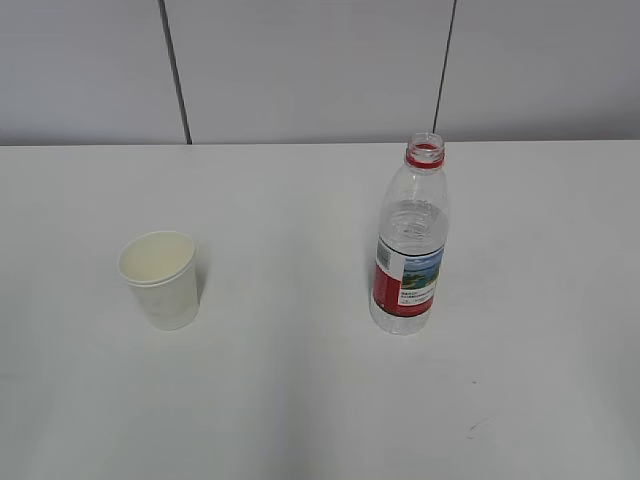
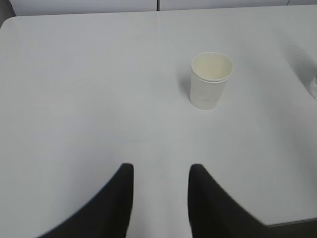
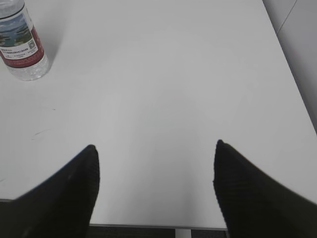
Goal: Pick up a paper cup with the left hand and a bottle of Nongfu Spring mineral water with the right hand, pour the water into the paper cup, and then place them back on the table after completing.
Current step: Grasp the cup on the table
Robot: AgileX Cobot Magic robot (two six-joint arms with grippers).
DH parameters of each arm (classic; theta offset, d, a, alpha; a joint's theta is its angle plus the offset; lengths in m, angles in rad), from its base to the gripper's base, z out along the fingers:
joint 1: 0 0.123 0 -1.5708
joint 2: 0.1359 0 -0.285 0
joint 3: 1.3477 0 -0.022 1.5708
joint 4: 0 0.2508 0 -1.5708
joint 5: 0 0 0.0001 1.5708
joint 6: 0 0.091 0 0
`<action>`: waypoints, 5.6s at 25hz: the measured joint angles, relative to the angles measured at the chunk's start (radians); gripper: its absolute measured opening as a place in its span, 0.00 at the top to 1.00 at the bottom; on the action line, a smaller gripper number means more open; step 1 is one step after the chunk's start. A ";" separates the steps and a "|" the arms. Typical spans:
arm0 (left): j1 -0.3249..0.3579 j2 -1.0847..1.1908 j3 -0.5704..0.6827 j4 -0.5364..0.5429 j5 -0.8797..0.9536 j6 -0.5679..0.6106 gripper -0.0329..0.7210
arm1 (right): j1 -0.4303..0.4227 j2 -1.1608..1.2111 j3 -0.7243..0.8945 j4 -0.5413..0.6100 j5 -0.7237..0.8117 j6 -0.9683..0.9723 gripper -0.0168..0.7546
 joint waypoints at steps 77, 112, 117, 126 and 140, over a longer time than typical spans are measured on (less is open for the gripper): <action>-0.077 0.825 0.273 0.084 -1.320 0.000 0.64 | 0.000 1.148 0.191 0.132 -1.518 0.148 0.29; -0.077 1.525 0.323 0.365 -2.101 -0.165 0.64 | 0.000 1.444 0.172 -0.411 -1.868 0.274 0.29; -0.077 1.664 0.323 0.428 -2.210 -0.169 0.64 | 0.000 1.501 0.178 -0.423 -1.940 0.274 0.29; -0.077 1.875 0.343 0.547 -2.243 -0.149 0.64 | 0.000 1.700 0.185 -0.483 -2.185 0.274 0.29; -0.077 1.908 0.343 0.624 -2.245 -0.134 0.64 | 0.000 1.720 0.185 -0.533 -2.280 0.277 0.29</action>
